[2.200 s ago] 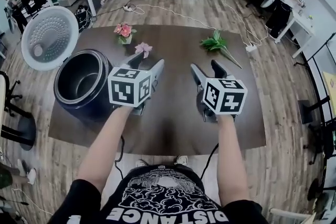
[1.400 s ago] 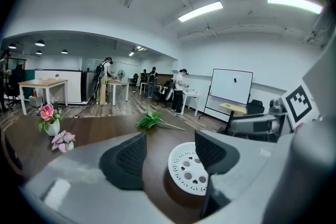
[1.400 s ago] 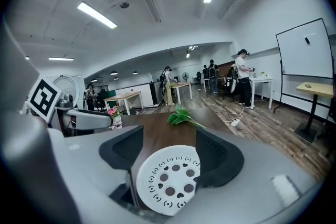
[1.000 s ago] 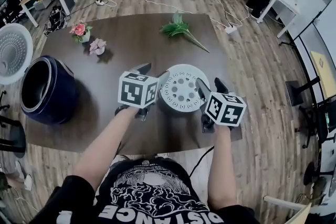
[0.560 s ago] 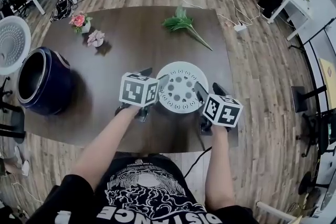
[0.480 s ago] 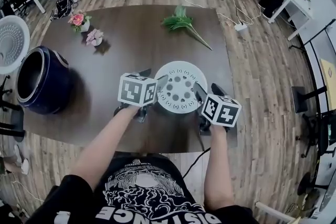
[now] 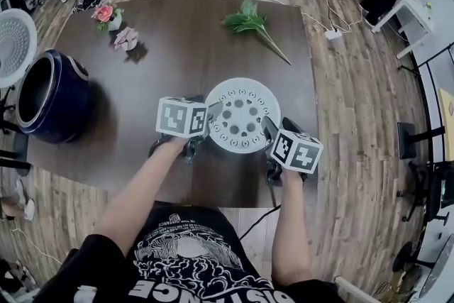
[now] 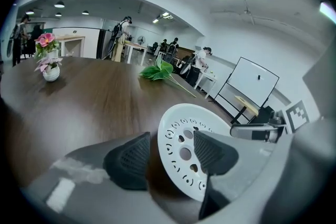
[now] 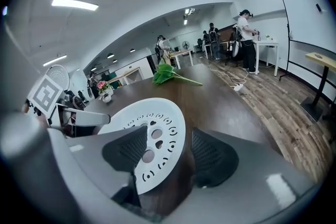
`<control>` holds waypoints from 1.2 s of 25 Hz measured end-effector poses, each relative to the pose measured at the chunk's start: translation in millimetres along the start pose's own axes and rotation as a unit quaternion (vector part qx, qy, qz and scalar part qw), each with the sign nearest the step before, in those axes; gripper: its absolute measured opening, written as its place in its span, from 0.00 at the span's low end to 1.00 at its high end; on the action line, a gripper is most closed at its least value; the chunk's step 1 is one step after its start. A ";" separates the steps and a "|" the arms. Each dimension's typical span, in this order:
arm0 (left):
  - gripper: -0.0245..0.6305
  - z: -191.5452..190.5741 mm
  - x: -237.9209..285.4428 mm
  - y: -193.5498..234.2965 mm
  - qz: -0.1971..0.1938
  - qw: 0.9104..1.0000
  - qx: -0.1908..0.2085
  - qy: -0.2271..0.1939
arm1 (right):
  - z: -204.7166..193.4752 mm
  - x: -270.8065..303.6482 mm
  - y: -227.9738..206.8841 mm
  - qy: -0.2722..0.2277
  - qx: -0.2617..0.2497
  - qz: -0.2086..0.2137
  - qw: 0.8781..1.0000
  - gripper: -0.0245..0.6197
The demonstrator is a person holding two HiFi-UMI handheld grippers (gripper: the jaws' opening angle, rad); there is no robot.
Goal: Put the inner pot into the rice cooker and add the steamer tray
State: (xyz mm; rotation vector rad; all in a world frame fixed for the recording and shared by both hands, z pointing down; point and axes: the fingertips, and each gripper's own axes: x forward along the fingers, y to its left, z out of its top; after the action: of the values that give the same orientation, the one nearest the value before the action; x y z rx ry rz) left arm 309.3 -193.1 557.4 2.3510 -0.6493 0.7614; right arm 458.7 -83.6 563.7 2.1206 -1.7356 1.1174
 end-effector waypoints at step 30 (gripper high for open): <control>0.16 -7.2 -22.8 18.2 0.002 0.999 -0.053 -0.008 | -3.1 5.6 14.0 0.010 0.032 0.009 0.999 0.17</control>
State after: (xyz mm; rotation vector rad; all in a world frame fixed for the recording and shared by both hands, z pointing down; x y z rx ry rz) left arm 279.5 -195.4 554.2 2.2618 -0.6848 0.6938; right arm 444.9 -90.4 565.2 2.1263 -1.7353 1.2096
